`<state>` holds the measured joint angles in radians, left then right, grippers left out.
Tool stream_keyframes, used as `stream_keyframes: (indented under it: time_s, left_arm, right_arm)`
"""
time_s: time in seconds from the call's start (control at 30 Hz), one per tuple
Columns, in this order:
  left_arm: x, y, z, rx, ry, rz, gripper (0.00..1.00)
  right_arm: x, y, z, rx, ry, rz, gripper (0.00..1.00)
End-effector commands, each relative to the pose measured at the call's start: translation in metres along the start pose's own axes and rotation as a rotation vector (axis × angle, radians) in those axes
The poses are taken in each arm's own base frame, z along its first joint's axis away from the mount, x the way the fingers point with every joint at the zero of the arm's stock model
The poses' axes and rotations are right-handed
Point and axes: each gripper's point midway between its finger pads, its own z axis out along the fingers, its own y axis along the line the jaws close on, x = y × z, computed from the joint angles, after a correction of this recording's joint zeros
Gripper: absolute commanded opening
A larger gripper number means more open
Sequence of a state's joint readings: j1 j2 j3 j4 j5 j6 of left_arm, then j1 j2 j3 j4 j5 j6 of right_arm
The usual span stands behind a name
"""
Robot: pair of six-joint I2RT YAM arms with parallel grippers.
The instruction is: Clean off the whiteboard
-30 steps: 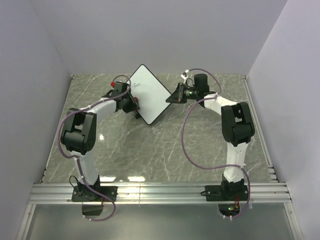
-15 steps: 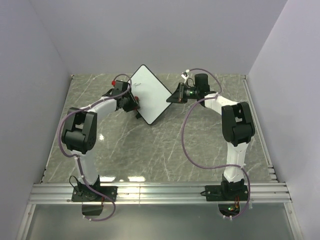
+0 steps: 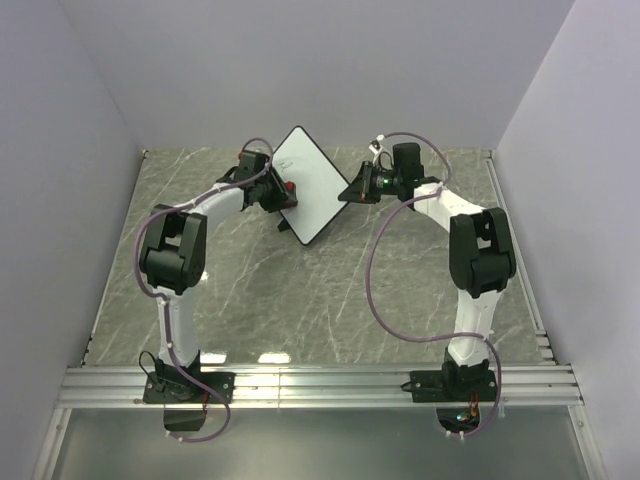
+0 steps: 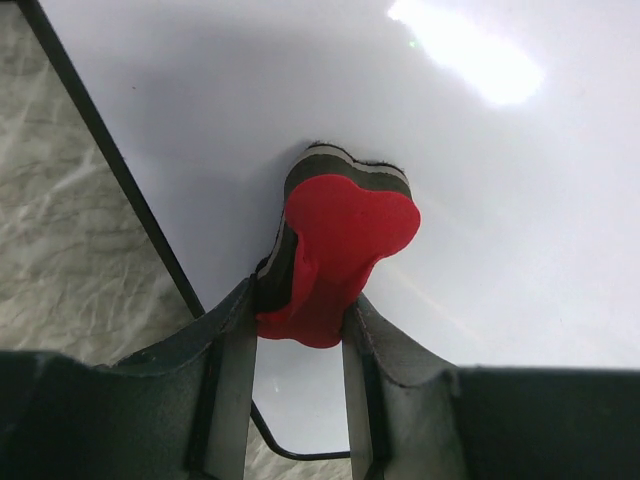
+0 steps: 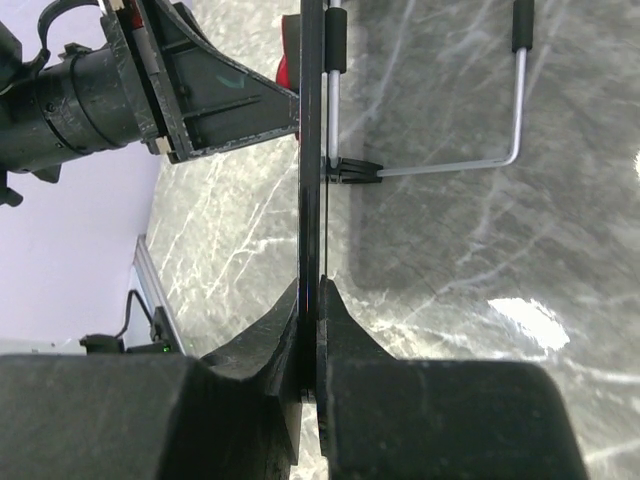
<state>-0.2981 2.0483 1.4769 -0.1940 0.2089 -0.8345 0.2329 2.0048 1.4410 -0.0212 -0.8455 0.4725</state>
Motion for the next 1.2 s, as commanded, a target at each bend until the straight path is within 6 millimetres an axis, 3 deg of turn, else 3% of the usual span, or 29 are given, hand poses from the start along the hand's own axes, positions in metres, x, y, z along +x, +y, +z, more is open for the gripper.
stream_keyframes:
  time_s: [0.0, 0.1, 0.2, 0.37, 0.53, 0.67, 0.7, 0.83, 1.0, 1.07, 1.17]
  left_arm:
    - [-0.015, 0.002, 0.008, -0.039, -0.029, 0.001, 0.00]
    - [-0.016, 0.040, 0.011, -0.127, 0.003, -0.034, 0.00]
    - [-0.017, 0.064, 0.012, -0.162, 0.017, -0.044, 0.00]
    - [-0.015, 0.074, 0.023, -0.182, 0.056, -0.003, 0.00]
    - [-0.034, 0.034, 0.019, -0.068, 0.026, 0.042, 0.00]
    - [-0.048, -0.011, 0.009, 0.018, 0.003, 0.080, 0.00]
    - [-0.047, -0.028, 0.007, 0.049, 0.000, 0.093, 0.00]
    - [-0.026, -0.061, 0.008, 0.112, 0.017, 0.118, 0.00]
    - [0.020, -0.069, 0.023, 0.136, 0.114, 0.112, 0.00]
    - [0.023, -0.069, 0.022, 0.144, 0.117, 0.110, 0.00]
    - [0.027, -0.044, 0.024, 0.104, 0.141, 0.071, 0.00]
  right_arm:
    - [-0.011, 0.033, -0.020, -0.024, -0.002, -0.027, 0.00]
    - [-0.009, 0.039, -0.024, -0.021, 0.004, -0.037, 0.00]
    - [-0.004, 0.041, -0.026, -0.016, 0.016, -0.039, 0.00]
    - [0.003, 0.043, -0.024, -0.009, 0.035, -0.038, 0.00]
    - [0.005, 0.046, -0.018, -0.006, 0.050, -0.041, 0.00]
    - [0.003, 0.049, -0.009, -0.002, 0.055, -0.040, 0.00]
    - [0.003, 0.048, -0.008, -0.002, 0.055, -0.036, 0.00]
    - [-0.005, 0.052, -0.002, -0.015, 0.035, -0.033, 0.00]
    - [-0.011, 0.057, 0.006, -0.026, 0.032, -0.025, 0.00]
    - [-0.011, 0.058, 0.007, -0.024, 0.031, -0.024, 0.00]
    - [-0.010, 0.059, 0.006, -0.023, 0.032, -0.026, 0.00]
